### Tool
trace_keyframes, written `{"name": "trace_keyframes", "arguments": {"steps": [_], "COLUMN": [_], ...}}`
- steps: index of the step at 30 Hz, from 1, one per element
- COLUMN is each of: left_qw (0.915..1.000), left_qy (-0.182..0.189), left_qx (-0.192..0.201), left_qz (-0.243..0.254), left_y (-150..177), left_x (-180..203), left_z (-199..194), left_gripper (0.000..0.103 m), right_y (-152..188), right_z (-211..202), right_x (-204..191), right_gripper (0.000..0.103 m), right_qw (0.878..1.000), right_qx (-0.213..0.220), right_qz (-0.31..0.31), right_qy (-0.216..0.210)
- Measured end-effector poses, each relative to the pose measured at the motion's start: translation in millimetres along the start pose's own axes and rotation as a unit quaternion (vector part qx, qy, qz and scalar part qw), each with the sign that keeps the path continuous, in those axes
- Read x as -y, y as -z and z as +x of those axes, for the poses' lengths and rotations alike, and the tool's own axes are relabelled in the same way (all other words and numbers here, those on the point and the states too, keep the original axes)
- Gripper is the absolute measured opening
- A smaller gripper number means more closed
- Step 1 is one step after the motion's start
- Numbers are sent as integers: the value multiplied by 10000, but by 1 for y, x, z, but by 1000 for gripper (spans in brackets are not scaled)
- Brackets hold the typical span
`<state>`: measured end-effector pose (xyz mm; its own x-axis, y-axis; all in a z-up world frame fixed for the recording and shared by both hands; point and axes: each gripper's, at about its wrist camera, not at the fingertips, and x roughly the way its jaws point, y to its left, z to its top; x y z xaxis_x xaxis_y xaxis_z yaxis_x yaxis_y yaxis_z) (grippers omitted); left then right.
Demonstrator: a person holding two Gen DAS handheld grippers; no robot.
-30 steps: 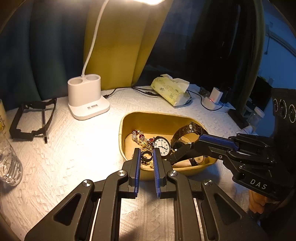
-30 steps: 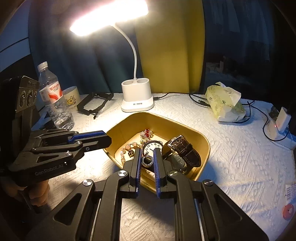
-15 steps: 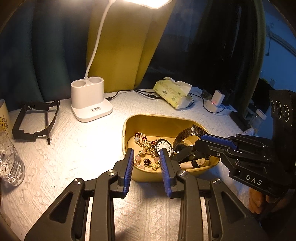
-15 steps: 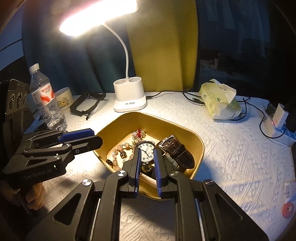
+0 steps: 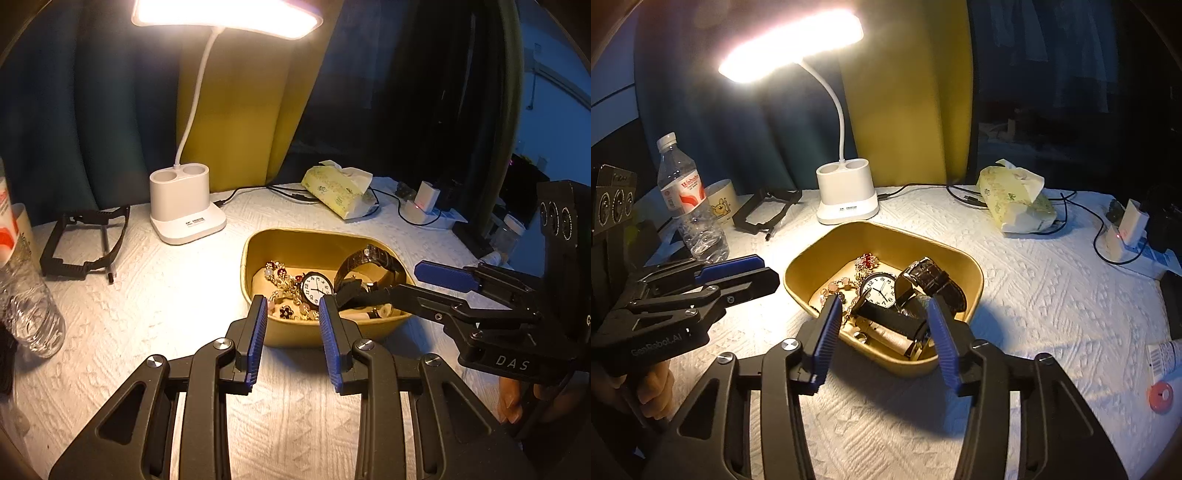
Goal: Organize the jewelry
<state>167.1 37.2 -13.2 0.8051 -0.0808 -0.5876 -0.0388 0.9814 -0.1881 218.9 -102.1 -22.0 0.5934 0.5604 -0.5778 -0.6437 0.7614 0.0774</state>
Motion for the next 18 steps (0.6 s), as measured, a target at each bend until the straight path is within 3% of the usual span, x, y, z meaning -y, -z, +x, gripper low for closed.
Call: {"name": "trace_keyframes", "arguments": {"steps": [18], "left_qw": [9997], "left_qy": [-16], "left_qx": [222], "left_qz": [127], "left_y": [19], "left_x": [16], "left_z": [-47], "left_gripper": [31], "right_y": [22], "right_z": [-45], "right_x": [-11], "right_gripper": [52], "right_qw": [9997], "right_qx": [194], "right_qz": [6], "right_qy": [150]}}
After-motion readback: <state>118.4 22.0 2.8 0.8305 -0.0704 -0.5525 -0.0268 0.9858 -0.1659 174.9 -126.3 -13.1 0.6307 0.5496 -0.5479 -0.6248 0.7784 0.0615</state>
